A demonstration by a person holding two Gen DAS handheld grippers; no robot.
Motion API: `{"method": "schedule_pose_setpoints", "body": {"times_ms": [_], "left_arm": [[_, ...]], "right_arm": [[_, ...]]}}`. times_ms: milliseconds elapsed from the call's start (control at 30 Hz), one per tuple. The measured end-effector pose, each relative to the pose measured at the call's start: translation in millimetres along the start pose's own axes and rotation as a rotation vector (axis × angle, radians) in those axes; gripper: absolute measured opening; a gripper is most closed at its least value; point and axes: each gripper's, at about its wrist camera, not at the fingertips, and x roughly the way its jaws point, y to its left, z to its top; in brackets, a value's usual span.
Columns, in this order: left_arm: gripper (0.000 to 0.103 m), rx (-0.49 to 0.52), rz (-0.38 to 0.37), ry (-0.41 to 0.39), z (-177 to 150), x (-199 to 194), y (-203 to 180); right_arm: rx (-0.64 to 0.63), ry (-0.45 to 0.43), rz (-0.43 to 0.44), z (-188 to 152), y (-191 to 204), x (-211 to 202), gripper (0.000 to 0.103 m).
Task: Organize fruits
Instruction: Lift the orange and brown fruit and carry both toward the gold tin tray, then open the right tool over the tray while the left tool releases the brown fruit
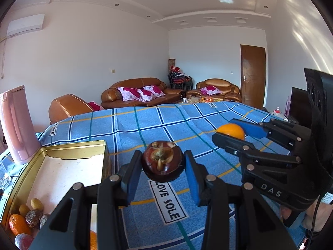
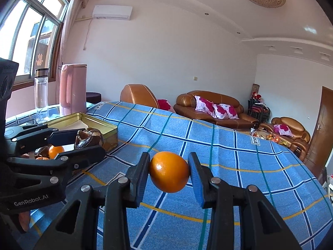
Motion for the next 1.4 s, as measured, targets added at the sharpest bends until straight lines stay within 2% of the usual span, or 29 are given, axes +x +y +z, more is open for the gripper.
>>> {"method": "schedule_pose_setpoints", "body": {"times_ms": [367, 933, 1400], "left_arm": [[0.042, -0.010, 0.011, -0.001, -7, -22, 17], [0.042, -0.057, 0.117, 0.002, -12, -44, 64], [0.042, -0.098, 0.187, 0.016, -21, -53, 98]], "right_arm": [[0.031, -0.009, 0.106, 4, 30, -5, 0.040], [0.030, -0.015, 0.228, 17, 74, -1, 0.040], [-0.015, -0.018, 0.294, 27, 108, 6, 0.040]]}}
